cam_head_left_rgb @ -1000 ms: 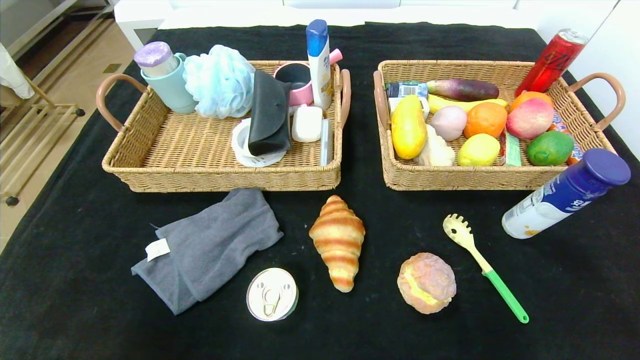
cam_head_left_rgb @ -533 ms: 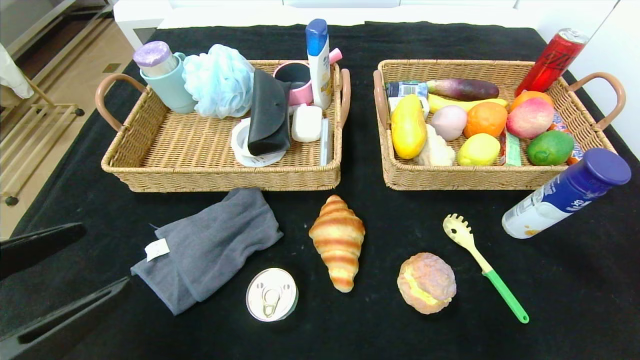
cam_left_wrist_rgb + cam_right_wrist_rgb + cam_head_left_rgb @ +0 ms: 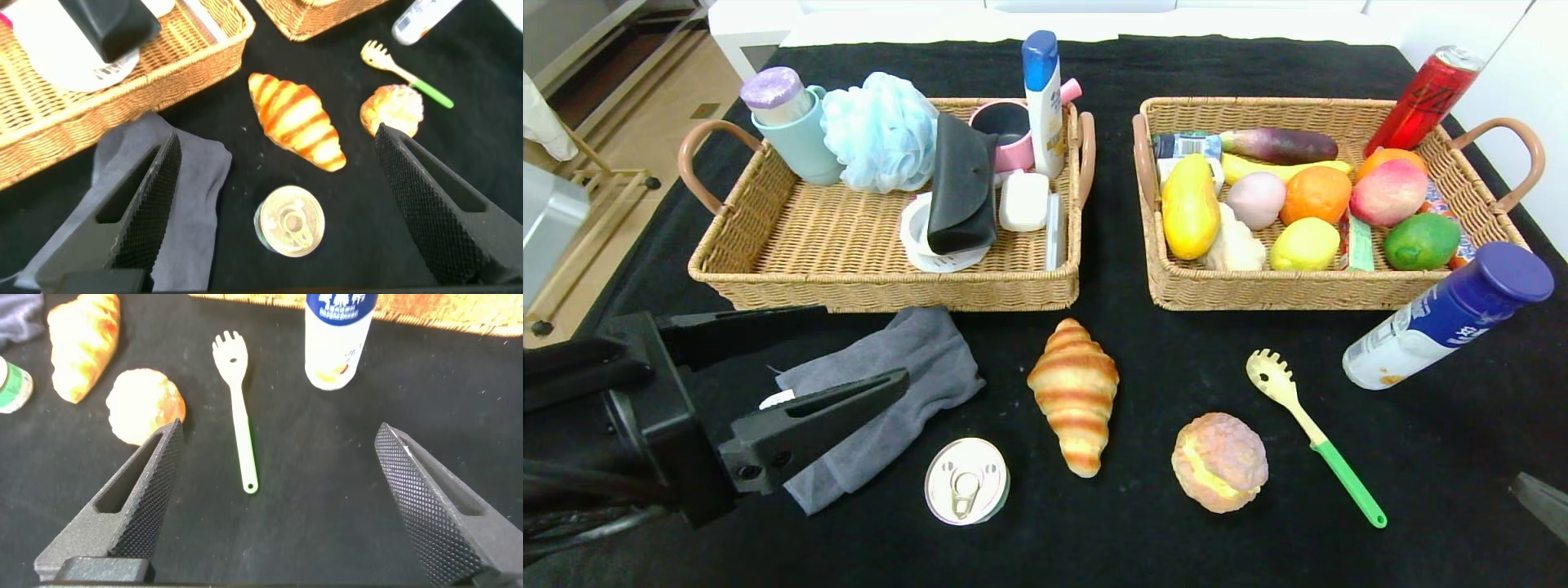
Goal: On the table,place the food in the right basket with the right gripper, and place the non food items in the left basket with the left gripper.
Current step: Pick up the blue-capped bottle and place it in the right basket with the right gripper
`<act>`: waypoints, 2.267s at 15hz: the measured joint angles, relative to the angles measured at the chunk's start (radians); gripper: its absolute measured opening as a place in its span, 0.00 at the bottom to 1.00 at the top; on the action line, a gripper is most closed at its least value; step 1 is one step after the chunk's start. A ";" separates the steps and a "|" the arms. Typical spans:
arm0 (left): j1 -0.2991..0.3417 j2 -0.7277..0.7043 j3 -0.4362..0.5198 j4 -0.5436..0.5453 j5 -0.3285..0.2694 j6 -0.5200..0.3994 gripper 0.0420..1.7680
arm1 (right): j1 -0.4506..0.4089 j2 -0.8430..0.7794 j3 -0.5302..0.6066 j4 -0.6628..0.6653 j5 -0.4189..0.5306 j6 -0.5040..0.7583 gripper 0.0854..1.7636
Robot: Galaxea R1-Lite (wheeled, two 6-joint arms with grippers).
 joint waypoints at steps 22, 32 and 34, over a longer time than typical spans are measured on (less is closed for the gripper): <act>0.056 -0.051 0.036 0.015 0.006 0.051 0.97 | 0.041 0.374 0.004 -0.502 -0.207 0.023 0.97; 0.056 -0.054 0.039 0.007 0.008 0.061 0.97 | 0.015 0.563 -0.081 -0.614 -0.277 0.055 0.97; 0.056 -0.054 0.041 0.007 0.007 0.061 0.97 | 0.014 0.566 -0.086 -0.616 -0.278 0.056 0.97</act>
